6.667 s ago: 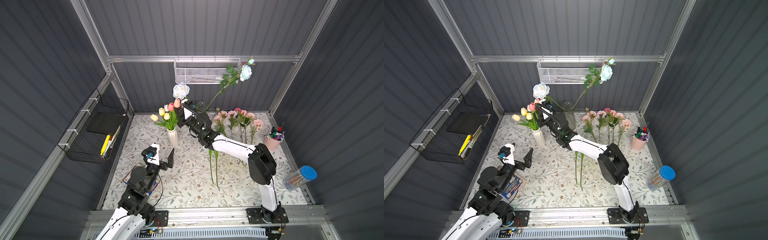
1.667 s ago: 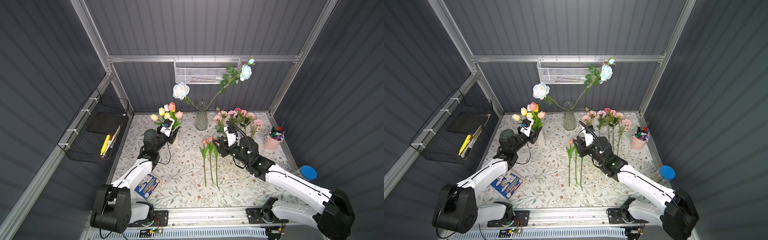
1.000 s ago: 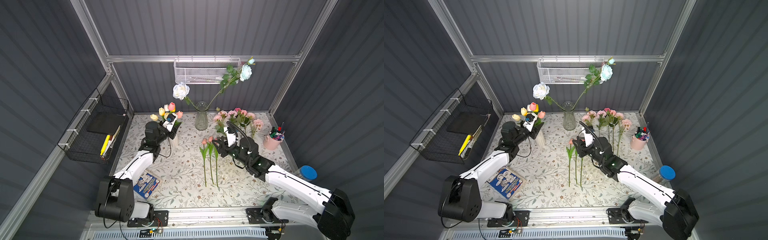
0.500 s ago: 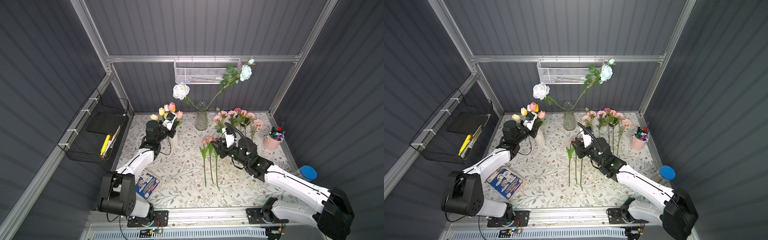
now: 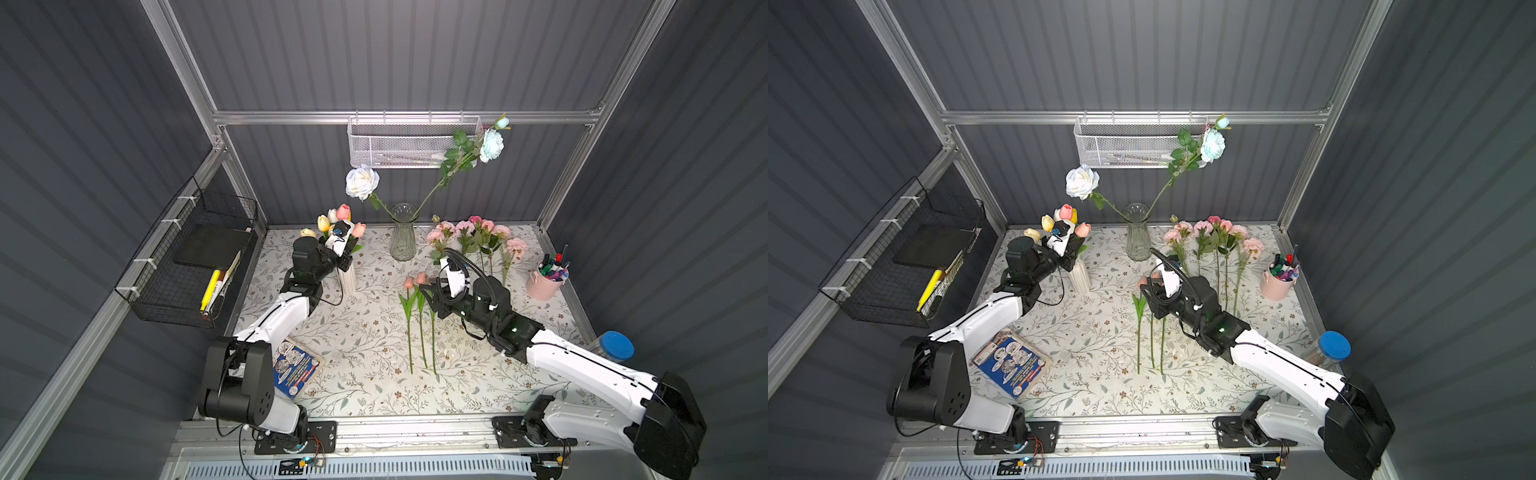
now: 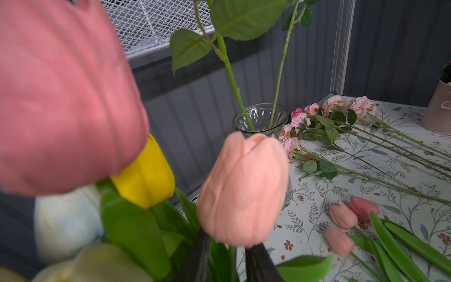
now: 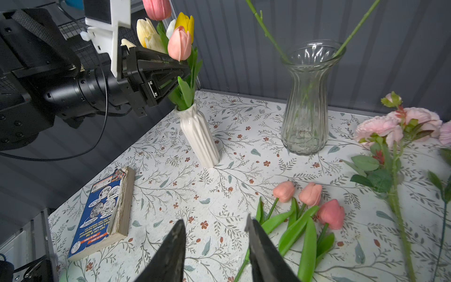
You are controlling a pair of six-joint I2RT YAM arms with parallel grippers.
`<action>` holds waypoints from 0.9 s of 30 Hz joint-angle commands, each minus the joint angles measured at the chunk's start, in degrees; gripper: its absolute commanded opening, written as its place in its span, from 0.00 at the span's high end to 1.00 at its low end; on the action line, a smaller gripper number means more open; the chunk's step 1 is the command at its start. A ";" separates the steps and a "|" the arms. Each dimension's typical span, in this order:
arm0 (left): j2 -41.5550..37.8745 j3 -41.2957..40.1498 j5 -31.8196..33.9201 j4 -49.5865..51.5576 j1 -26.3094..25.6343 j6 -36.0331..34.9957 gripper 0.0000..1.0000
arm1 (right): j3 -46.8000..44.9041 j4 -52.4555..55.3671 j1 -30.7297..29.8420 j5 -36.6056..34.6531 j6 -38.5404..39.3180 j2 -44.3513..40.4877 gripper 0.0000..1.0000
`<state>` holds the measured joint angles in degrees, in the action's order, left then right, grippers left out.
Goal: Pick out pink flowers from the vase
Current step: Pick up the flower from the vase.
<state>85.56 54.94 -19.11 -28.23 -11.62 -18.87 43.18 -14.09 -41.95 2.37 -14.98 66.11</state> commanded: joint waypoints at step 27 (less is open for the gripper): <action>-2.83 6.65 -1.54 2.43 0.36 0.61 1.00 | 0.16 0.38 -0.93 -1.45 0.40 0.60 0.55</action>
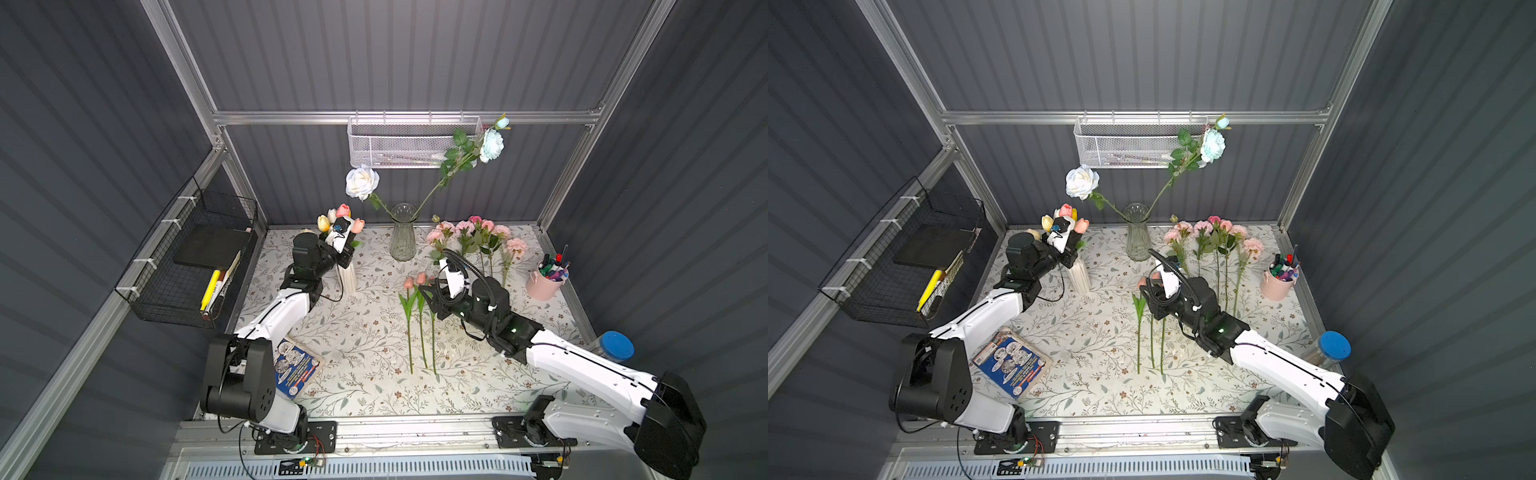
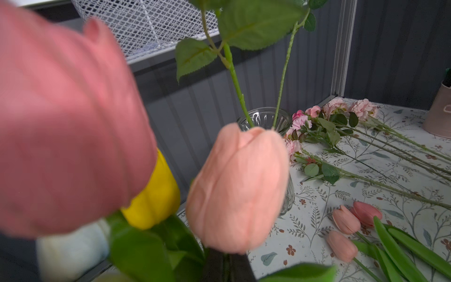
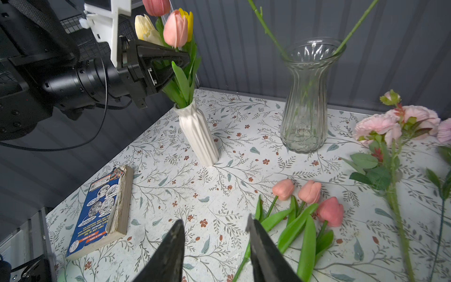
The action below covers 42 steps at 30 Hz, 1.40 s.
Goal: Pick out pink flowers from the vase
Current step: Pick up the flower from the vase.
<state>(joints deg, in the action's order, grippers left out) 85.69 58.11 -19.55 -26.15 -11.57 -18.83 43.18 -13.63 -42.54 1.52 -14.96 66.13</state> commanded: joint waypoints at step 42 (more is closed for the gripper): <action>-16.62 39.13 4.45 31.26 -8.37 28.27 1.00 | 7.10 16.03 -2.98 -17.65 7.06 -10.67 0.54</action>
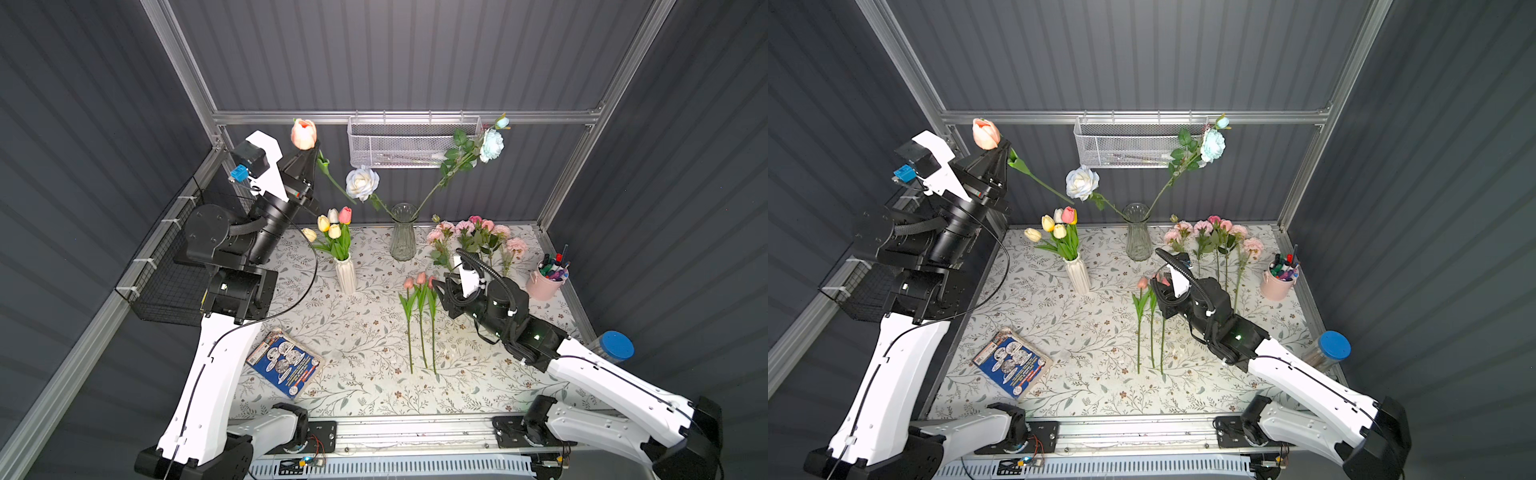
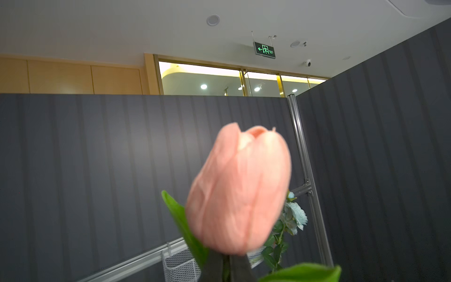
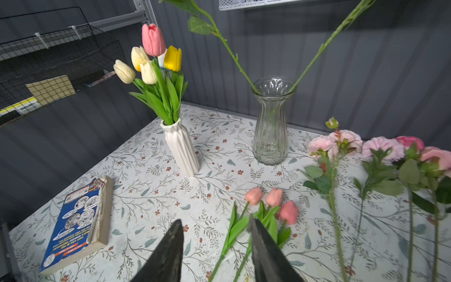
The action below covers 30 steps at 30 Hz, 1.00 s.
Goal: Pick out pink flowers from the vase
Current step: Pick up the flower from the vase, then place the flower at the center of the board.
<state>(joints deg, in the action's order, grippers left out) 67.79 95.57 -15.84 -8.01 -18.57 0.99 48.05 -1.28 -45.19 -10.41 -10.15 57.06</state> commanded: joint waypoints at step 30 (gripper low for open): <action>39.90 -12.99 -4.59 38.06 -12.77 23.19 0.98 | -1.25 6.72 -0.39 -11.45 5.13 -5.29 0.57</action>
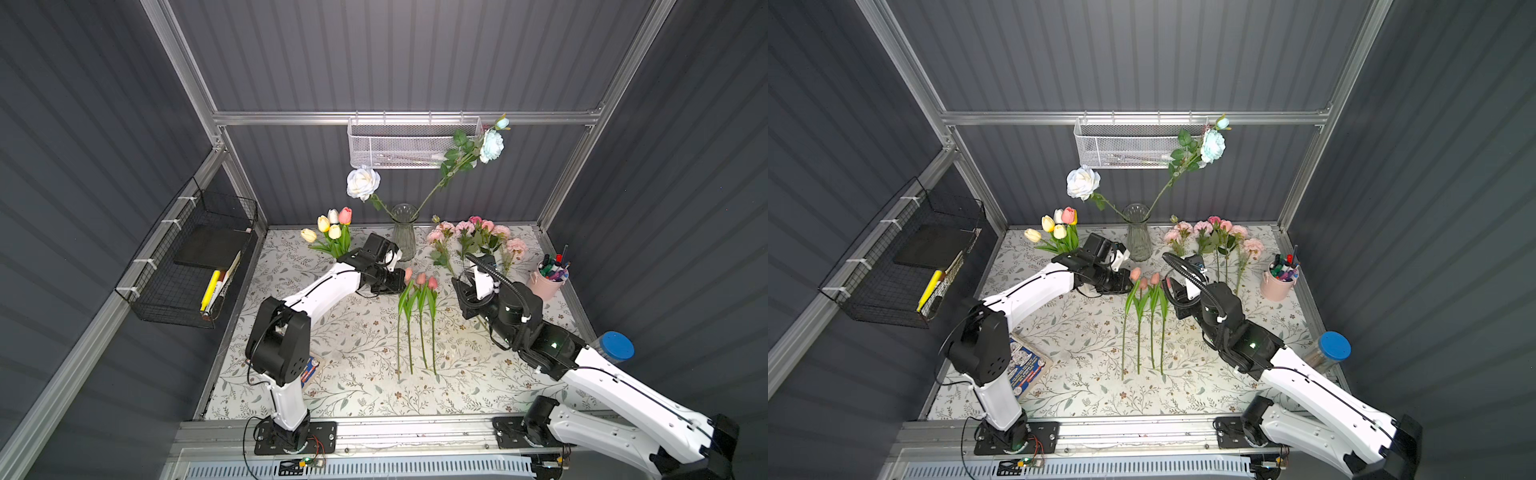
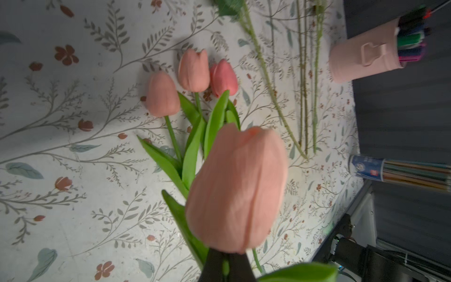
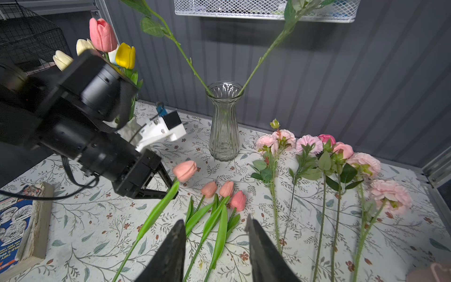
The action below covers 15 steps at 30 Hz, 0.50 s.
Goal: Pick out pink flowers from the vase
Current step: Place the flower at the center of the board.
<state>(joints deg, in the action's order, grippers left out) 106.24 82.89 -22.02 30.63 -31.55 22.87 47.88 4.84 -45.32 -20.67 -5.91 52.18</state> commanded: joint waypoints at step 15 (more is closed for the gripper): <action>11.13 -0.38 9.58 -6.91 0.09 8.68 0.93 | -1.38 -0.16 -0.25 -1.13 0.91 -0.33 0.57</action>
<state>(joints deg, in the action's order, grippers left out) 115.72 81.78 -14.39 24.25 -31.53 29.69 47.07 4.75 -45.32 -21.06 -5.32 52.16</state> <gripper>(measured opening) 0.072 0.434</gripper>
